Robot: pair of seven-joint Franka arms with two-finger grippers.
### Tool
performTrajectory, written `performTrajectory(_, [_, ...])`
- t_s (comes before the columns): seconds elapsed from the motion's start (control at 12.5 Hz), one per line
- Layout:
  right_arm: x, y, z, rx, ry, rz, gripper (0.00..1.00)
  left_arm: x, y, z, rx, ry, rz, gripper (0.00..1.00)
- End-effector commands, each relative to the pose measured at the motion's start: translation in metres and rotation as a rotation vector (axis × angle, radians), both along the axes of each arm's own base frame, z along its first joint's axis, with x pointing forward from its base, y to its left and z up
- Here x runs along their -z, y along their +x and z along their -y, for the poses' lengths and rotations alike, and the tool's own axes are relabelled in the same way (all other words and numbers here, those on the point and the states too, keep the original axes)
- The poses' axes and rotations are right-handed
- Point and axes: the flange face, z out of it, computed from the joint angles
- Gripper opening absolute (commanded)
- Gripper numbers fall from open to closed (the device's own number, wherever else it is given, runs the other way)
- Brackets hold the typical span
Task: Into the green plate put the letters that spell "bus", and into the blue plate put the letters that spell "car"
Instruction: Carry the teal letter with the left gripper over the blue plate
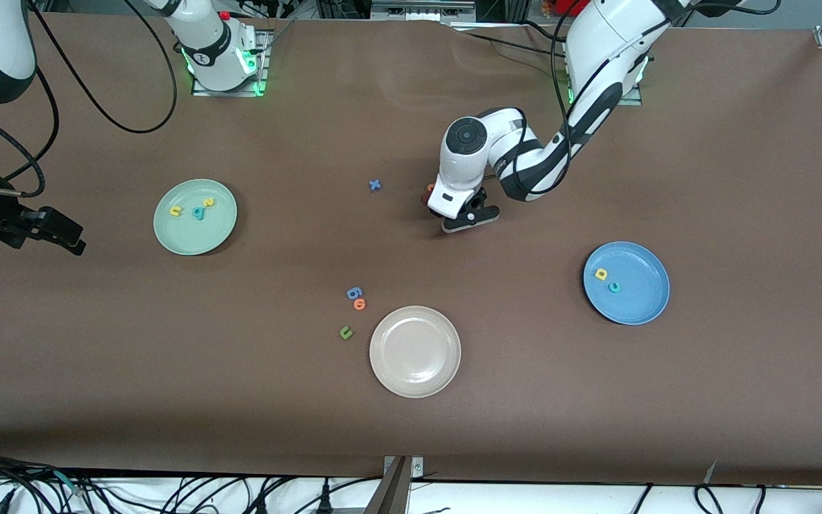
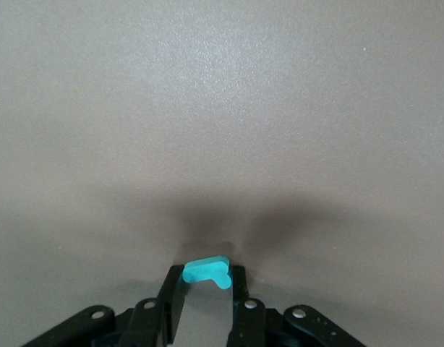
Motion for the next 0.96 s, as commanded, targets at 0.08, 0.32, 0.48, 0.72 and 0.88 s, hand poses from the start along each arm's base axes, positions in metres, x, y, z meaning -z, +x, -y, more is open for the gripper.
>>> performTrajectory(0.08, [-0.007, 0.000, 0.002, 0.010, 0.020, 0.014, 1.00, 0.020, 0.000, -0.013, 0.009, 0.066, -0.012, 0.26])
performTrajectory(0.32, [-0.007, 0.001, 0.002, 0.012, 0.021, 0.016, 1.00, 0.005, 0.019, -0.019, -0.014, 0.075, 0.007, 0.24])
performTrajectory(0.48, [-0.008, 0.001, 0.003, 0.011, 0.020, 0.024, 1.00, -0.017, 0.049, -0.025, 0.001, 0.133, -0.019, 0.23])
performTrajectory(0.72, [-0.008, 0.001, 0.002, 0.011, 0.021, 0.024, 1.00, -0.044, 0.098, -0.061, 0.047, 0.129, -0.096, 0.23])
performTrajectory(0.88, [-0.008, 0.001, 0.003, 0.011, 0.020, 0.024, 1.00, -0.060, 0.130, -0.100, 0.099, 0.135, -0.121, 0.21])
